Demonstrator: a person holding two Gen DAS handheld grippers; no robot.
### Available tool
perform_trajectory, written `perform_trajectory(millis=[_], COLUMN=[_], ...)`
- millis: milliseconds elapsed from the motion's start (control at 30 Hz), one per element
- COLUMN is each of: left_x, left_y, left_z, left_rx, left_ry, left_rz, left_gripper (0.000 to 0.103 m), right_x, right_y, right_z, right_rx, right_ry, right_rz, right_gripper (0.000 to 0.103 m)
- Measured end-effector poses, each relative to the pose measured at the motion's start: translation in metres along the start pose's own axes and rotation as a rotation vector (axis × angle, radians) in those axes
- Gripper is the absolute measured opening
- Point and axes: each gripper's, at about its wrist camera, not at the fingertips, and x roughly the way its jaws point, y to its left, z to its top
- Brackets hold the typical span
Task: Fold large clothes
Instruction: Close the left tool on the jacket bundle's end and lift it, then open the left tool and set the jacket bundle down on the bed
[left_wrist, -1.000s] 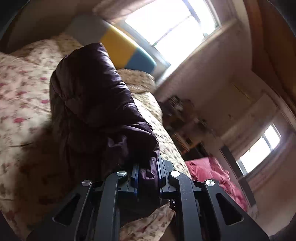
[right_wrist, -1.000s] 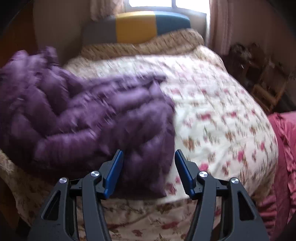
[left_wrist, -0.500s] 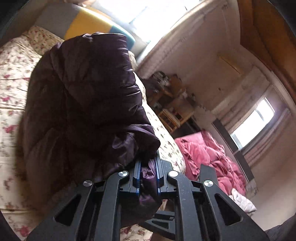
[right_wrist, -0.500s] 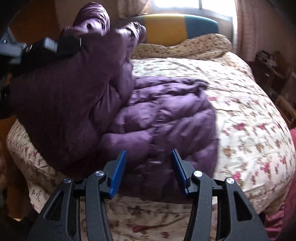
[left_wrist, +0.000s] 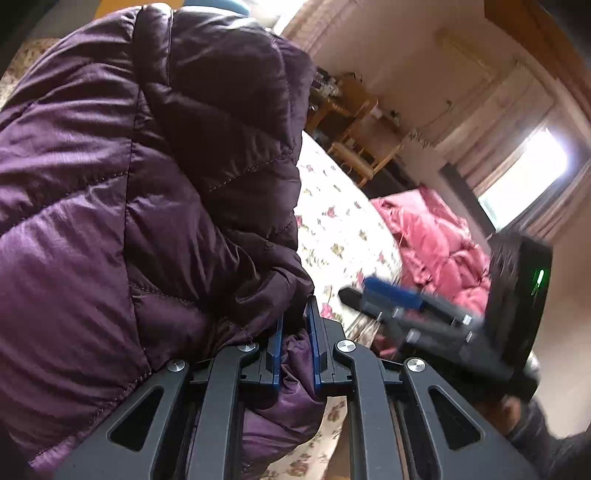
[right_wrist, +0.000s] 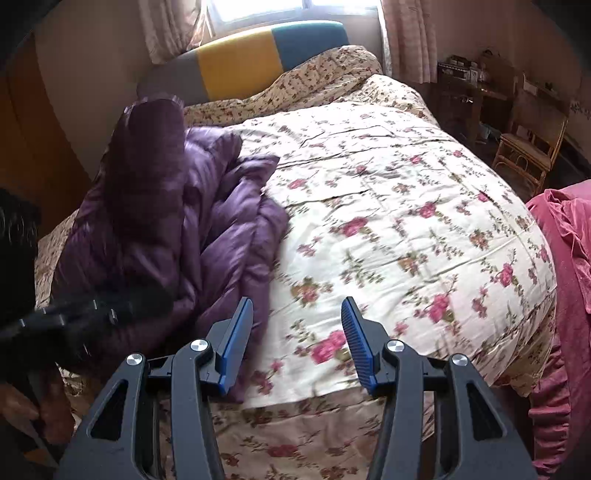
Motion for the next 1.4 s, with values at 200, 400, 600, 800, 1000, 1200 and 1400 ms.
perform_trajectory(millis=[200,400,600,800,1000,1200,1400], left_x=[-0.006,-0.018,-0.015,-0.034,-0.054,-0.074,-0.114], left_y=[-0.005,-0.017,-0.036,-0.04,-0.044,-0.044,-0.049], left_z=[0.0,-0.009,-0.014,-0.021,-0.027,-0.031,-0.046], left_rx=[0.042,0.061,0.077,0.063,0.048,0.041,0.044], left_ry=[-0.003,-0.024,-0.071,-0.108,-0.153,-0.2,-0.264], left_rz=[0.044,0.068,0.064,0.058,0.057,0.07,0.081], left_gripper=[0.012,0.023,0.051,0.051,0.065,0.07,0.07], right_x=[0.009,0.014,0.013,0.014,0.01,0.003,-0.017], right_y=[0.004,0.019,0.024,0.024,0.03,0.039,0.052], right_z=[-0.002,-0.008,-0.009,-0.01,-0.009,-0.009,-0.004], right_rx=[-0.011,-0.027,-0.045,-0.041,-0.057,-0.069,-0.091], right_ry=[0.029,0.046,0.048,0.051,0.04,0.02,-0.026], right_rz=[0.033,0.028,-0.001,-0.002,0.011,0.025,0.039], right_gripper=[0.05,0.05,0.05,0.05,0.05,0.051,0.057])
